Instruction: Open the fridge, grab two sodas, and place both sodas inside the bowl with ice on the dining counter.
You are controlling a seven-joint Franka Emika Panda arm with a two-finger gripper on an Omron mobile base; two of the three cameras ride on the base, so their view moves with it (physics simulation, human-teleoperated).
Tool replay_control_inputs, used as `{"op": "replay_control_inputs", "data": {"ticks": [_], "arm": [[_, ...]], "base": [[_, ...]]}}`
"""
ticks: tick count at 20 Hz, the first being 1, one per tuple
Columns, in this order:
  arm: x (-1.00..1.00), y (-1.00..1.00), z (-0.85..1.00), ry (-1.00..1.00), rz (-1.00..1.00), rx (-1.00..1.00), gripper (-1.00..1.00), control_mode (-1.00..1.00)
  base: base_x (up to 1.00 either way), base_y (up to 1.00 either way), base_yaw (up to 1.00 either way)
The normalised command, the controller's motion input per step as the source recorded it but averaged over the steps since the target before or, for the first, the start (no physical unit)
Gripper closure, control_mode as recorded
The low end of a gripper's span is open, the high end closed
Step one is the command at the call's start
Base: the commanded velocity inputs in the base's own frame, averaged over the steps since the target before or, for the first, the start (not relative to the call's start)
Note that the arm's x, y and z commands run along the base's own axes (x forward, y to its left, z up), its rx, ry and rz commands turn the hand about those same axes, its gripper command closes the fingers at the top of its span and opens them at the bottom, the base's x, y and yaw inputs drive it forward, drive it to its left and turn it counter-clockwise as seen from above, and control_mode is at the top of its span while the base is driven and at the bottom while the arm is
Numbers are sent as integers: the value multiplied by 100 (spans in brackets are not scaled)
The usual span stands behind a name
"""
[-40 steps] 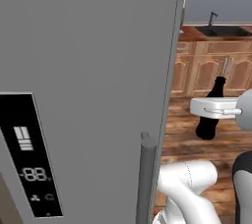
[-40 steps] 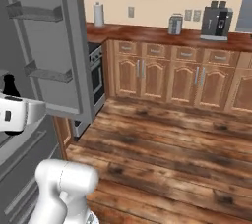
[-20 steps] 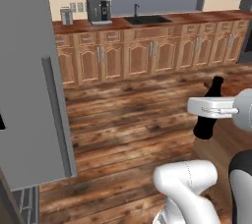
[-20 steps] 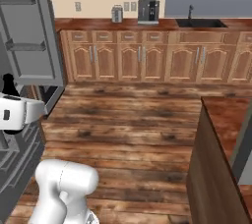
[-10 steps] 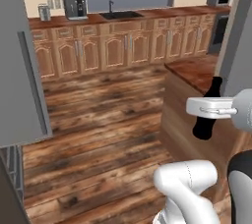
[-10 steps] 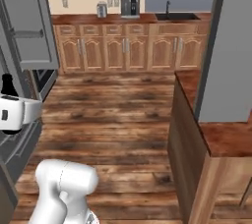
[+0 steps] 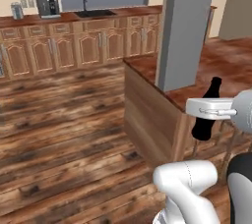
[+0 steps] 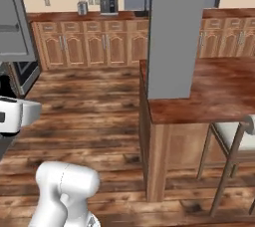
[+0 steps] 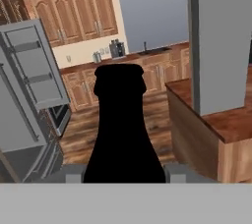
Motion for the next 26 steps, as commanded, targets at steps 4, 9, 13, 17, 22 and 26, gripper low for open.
{"op": "replay_control_inputs", "data": {"ticks": [4,9,13,17,22,26], "arm": [[0,0,0,0,0,0,100,100],[0,0,0,0,0,0,100,100],[0,0,0,0,0,0,100,100],[0,0,0,0,0,0,100,100],[0,0,0,0,0,0,100,100],[0,0,0,0,0,0,100,100]], "base": [[-23,-100,-4],[-8,-100,-1],[0,-100,0],[0,-100,0],[0,-100,0],[0,-100,0]]}}
